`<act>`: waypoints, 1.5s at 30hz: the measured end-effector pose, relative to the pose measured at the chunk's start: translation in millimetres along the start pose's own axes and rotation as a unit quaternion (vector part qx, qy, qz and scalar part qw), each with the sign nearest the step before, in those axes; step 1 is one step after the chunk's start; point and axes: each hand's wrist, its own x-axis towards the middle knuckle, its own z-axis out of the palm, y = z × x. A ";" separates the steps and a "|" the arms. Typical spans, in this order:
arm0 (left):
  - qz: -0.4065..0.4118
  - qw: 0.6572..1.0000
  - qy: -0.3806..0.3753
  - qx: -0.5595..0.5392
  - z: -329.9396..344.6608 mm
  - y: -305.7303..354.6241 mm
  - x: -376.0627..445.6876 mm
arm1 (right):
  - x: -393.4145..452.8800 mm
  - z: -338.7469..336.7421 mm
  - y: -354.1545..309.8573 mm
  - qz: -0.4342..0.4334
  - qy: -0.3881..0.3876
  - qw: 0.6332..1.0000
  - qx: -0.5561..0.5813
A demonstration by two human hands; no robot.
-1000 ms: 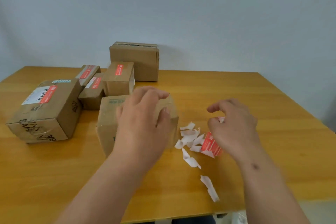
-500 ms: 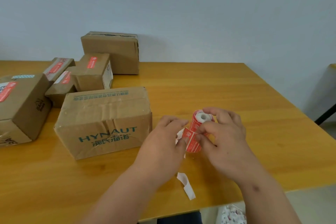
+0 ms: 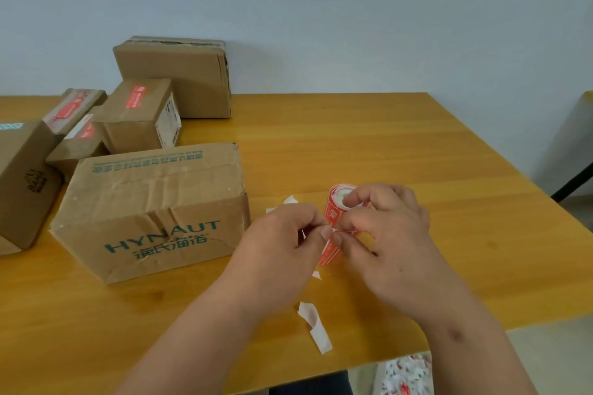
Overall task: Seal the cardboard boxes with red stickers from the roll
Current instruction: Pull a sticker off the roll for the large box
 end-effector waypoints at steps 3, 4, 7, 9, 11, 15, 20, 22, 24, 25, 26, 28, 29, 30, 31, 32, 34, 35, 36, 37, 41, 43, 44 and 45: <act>-0.002 1.000 -0.007 -0.001 0.3 -0.1 1.0 | 0.5 -0.6 -1.1 -0.004 -0.002 1.000 -0.007; -0.005 1.000 -0.009 0.000 0.7 0.2 1.0 | 0.5 -0.7 -1.6 -0.006 -0.002 1.000 -0.009; -0.009 1.000 -0.007 0.004 1.5 0.5 0.7 | 0.4 -1.6 -3.1 -0.011 -0.002 1.000 -0.010; -0.010 1.000 -0.008 0.000 1.4 1.1 0.8 | 0.0 -1.9 -3.4 -0.013 -0.004 1.000 -0.009; -0.011 1.000 -0.013 -0.009 0.9 2.0 0.2 | 0.0 -1.8 -3.5 -0.016 -0.004 1.000 -0.011; -0.019 0.999 -0.018 -0.026 0.7 3.5 -1.5 | 0.3 -1.0 -4.7 -0.023 0.004 1.000 -0.005; -0.029 0.998 -0.017 -0.055 0.4 4.3 -2.6 | -0.7 -1.5 -5.3 -0.031 0.009 0.999 0.002; -0.033 0.997 -0.020 -0.065 0.4 4.7 -3.0 | -0.8 -2.0 -5.5 -0.033 0.008 0.999 0.002; -0.033 0.997 -0.023 -0.070 0.1 5.1 -3.5 | -1.3 -1.9 -5.6 -0.034 0.009 0.999 0.004; -0.033 0.997 -0.025 -0.071 0.0 5.4 -3.8 | -1.5 -2.3 -5.6 -0.034 0.009 0.999 0.006; -0.034 0.996 -0.026 -0.074 -0.1 5.7 -4.0 | -1.7 -2.5 -5.8 -0.034 0.009 0.999 0.008; -0.039 0.995 -0.028 -0.085 -0.7 5.9 -4.2 | -2.1 -3.4 -6.1 -0.035 0.008 0.999 0.010; -0.042 0.995 -0.031 -0.090 -1.1 5.8 -4.2 | -2.0 -3.9 -6.4 -0.035 0.008 0.999 0.011; -0.044 0.994 -0.033 -0.094 -1.5 5.6 -4.3 | -2.0 -4.1 -6.7 -0.036 0.009 0.999 0.011; -0.045 0.994 -0.035 -0.097 -1.7 5.7 -4.4 | -2.0 -4.4 -7.3 -0.036 0.009 0.999 0.011; -0.046 0.993 -0.036 -0.100 -1.8 5.8 -4.4 | -2.1 -4.5 -7.7 -0.036 0.009 0.999 0.011; -0.049 0.993 -0.038 -0.099 -2.6 6.7 -4.9 | -2.3 -5.0 -7.8 -0.036 0.004 0.999 0.010; -0.045 0.994 -0.040 -0.091 -3.5 7.6 -5.2 | -2.5 -5.9 -7.6 -0.034 -0.001 0.999 0.010; -0.036 0.995 -0.041 -0.078 -4.6 8.4 -5.2 | -2.2 -6.8 -7.3 -0.030 -0.008 0.999 0.011; -0.024 0.997 -0.042 -0.059 -5.9 9.2 -5.3 | -1.7 -8.3 -7.4 -0.026 -0.016 0.999 0.012; 0.027 0.998 -0.040 0.027 -10.8 12.2 -3.2 | 1.0 -13.4 -11.4 -0.021 -0.038 0.999 0.025; 0.044 0.997 -0.027 0.057 -11.9 13.3 -1.9 | 1.4 -14.3 -13.1 -0.025 -0.036 0.998 0.035; 0.050 0.997 -0.021 0.062 -12.1 13.5 -1.7 | 1.5 -14.3 -13.1 -0.027 -0.033 0.998 0.041; 0.054 0.996 -0.018 0.062 -11.8 13.3 -1.7 | 1.2 -14.1 -12.8 -0.027 -0.031 0.998 0.045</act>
